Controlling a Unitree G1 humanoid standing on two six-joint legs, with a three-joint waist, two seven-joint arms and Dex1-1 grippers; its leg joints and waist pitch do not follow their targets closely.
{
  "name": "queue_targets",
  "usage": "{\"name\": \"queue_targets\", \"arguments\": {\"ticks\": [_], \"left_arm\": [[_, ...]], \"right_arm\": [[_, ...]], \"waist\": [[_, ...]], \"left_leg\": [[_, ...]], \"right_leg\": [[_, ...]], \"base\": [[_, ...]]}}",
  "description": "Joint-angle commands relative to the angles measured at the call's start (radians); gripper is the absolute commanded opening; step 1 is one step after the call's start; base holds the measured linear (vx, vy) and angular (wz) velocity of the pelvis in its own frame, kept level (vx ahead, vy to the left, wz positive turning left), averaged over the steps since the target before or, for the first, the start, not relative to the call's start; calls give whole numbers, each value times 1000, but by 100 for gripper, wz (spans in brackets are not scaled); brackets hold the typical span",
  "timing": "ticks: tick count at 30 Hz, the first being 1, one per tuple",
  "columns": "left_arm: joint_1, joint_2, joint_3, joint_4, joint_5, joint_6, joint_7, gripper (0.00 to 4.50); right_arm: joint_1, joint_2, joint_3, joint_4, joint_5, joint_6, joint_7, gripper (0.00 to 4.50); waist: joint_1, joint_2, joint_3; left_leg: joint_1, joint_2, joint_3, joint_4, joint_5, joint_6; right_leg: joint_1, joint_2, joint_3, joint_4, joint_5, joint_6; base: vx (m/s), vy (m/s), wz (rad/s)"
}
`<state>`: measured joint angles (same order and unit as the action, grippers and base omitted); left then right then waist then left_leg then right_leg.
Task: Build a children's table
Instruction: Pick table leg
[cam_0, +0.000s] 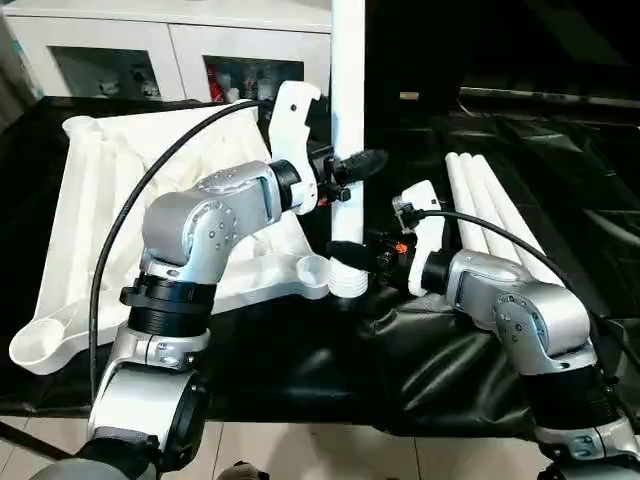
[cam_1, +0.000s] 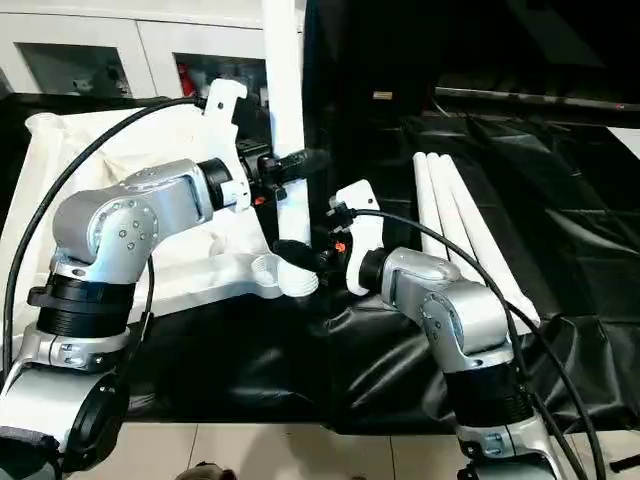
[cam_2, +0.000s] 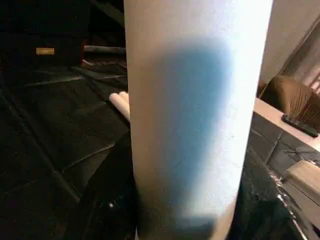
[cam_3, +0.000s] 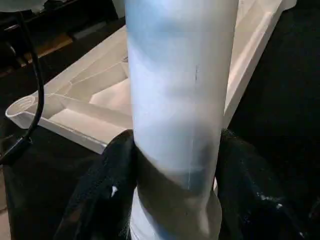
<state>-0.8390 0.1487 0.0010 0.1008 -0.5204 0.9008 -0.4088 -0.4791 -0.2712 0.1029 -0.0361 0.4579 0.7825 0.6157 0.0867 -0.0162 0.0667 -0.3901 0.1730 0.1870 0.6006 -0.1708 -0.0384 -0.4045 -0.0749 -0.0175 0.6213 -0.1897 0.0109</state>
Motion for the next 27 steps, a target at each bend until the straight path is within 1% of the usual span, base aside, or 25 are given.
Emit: {"name": "queue_targets", "arguments": {"ticks": [1, 4, 5, 6, 7, 8, 9, 11, 12, 14, 15, 16, 17, 18, 19, 20, 22, 23, 24, 25, 27], "left_arm": [[-8, 1, -2, -18, -11, 10, -19, 185], [-4, 10, -15, -17, 2, -40, -53, 185], [1, 18, -23, -21, -4, -52, -88, 220], [5, 22, -24, -24, -10, -58, -106, 241], [8, 26, -20, -24, -21, -51, -120, 241], [11, 32, -14, -24, -35, -40, -137, 258], [14, 40, -10, -19, -34, -51, -149, 258], [19, 53, 0, -5, -36, -75, -176, 289], [22, 61, 3, 2, -40, -85, -198, 298], [36, 86, 6, 10, -61, -114, -286, 307], [39, 90, 6, 11, -66, -119, -306, 318], [40, 92, 6, 11, -68, -120, -312, 318], [59, 124, -17, 7, -59, -170, -397, 329], [66, 138, -26, 4, -63, -174, -429, 329], [71, 147, -31, 2, -65, -181, -454, 329], [74, 152, -32, 0, -71, -181, -469, 329], [77, 156, -31, -5, -80, -188, -495, 329], [79, 157, -28, -10, -86, -190, -507, 329], [80, 157, -25, -15, -91, -188, -509, 312], [79, 157, -23, -18, -97, -185, -512, 295], [78, 150, -4, -22, -130, -170, -524, 295]], "right_arm": [[-11, -10, -29, -5, 6, -23, 9, 191], [-7, -19, -36, -8, 14, -38, 31, 190], [-5, -24, -39, -11, 20, -43, 44, 190], [-4, -29, -40, -12, 22, -46, 53, 190], [-2, -34, -39, -15, 25, -50, 64, 190], [0, -41, -38, -18, 28, -55, 80, 190], [6, -54, -36, -25, 34, -58, 102, 190], [16, -77, -33, -43, 48, -62, 145, 190], [20, -86, -32, -52, 56, -62, 163, 189], [33, -110, -32, -77, 82, -65, 220, 189], [35, -114, -31, -81, 87, -67, 230, 189], [36, -115, -31, -82, 88, -67, 233, 189], [45, -134, -24, -97, 92, -73, 267, 189], [52, -145, -20, -108, 99, -72, 288, 189], [57, -153, -16, -117, 103, -72, 303, 189], [62, -159, -13, -125, 108, -71, 315, 189], [65, -165, -11, -130, 109, -74, 323, 189], [65, -165, -10, -129, 107, -76, 323, 189], [65, -163, -13, -129, 107, -77, 320, 189], [65, -162, -17, -130, 111, -78, 320, 189], [67, -157, -30, -134, 122, -76, 324, 189]], "waist": [[-3, 10, -78], [-2, 10, -78], [-2, 9, -78], [-2, 10, -78], [-2, 9, -77], [-2, 9, -78], [-2, 10, -78], [-2, 7, -77], [-1, 9, -77], [1, 4, -77], [2, 7, -78], [2, 7, -78], [0, 5, -76], [1, 5, -76], [1, 8, -76], [0, 9, -76], [-2, 9, -75], [-1, 14, -75], [-2, 12, -74], [-1, 12, -75], [0, 12, -76]], "left_leg": [[22, 38, -18, -66, -162, -39], [23, 38, -18, -66, -165, -35], [23, 39, -18, -67, -169, -34], [24, 39, -18, -66, -171, -34], [24, 39, -18, -67, -172, -34], [24, 38, -17, -66, -169, -31], [24, 38, -17, -66, -168, -31], [23, 39, -17, -66, -170, -29], [24, 39, -17, -66, -170, -25], [23, 39, -16, -66, -166, -14], [24, 40, -17, -65, -160, -10], [24, 40, -17, -65, -160, -10], [23, 40, -17, -66, -162, -5], [22, 40, -17, -67, -168, -5], [25, 42, -17, -68, -179, -9], [27, 43, -17, -68, -185, -13], [27, 43, -17, -69, -194, -19], [27, 43, -17, -68, -204, -26], [28, 43, -17, -69, -209, -30], [29, 43, -17, -68, -209, -31], [28, 42, -17, -68, -202, -31]], "right_leg": [[51, -46, 26, -69, -89, -205], [51, -47, 26, -70, -92, -207], [51, -47, 26, -70, -98, -206], [50, -47, 26, -70, -101, -207], [50, -48, 26, -71, -101, -208], [51, -48, 26, -69, -97, -211], [50, -47, 26, -68, -95, -213], [52, -47, 26, -69, -91, -216], [52, -48, 26, -68, -93, -218], [54, -48, 27, -69, -94, -217], [52, -48, 27, -67, -87, -221], [52, -48, 27, -67, -87, -221], [51, -50, 26, -71, -96, -228], [52, -50, 26, -70, -107, -224], [51, -50, 27, -69, -124, -219], [49, -49, 27, -69, -128, -220], [47, -50, 27, -69, -138, -223], [46, -51, 27, -69, -148, -226], [46, -50, 27, -70, -153, -226], [46, -51, 27, -69, -152, -227], [46, -50, 27, -67, -138, -231]], "base": [[0, 0, 0], [0, 0, 0], [0, 0, 0], [0, 0, 0], [0, 0, 0], [0, 0, 0], [0, 0, 0], [0, 0, 0], [0, 0, 0], [0, 0, 0], [0, 0, 0], [0, 0, 0], [0, 0, 0], [0, 0, 0], [0, 0, 0], [0, 0, 0], [0, 0, 0], [0, 0, 0], [0, 0, 0], [0, 0, 0], [0, 0, 0]]}}
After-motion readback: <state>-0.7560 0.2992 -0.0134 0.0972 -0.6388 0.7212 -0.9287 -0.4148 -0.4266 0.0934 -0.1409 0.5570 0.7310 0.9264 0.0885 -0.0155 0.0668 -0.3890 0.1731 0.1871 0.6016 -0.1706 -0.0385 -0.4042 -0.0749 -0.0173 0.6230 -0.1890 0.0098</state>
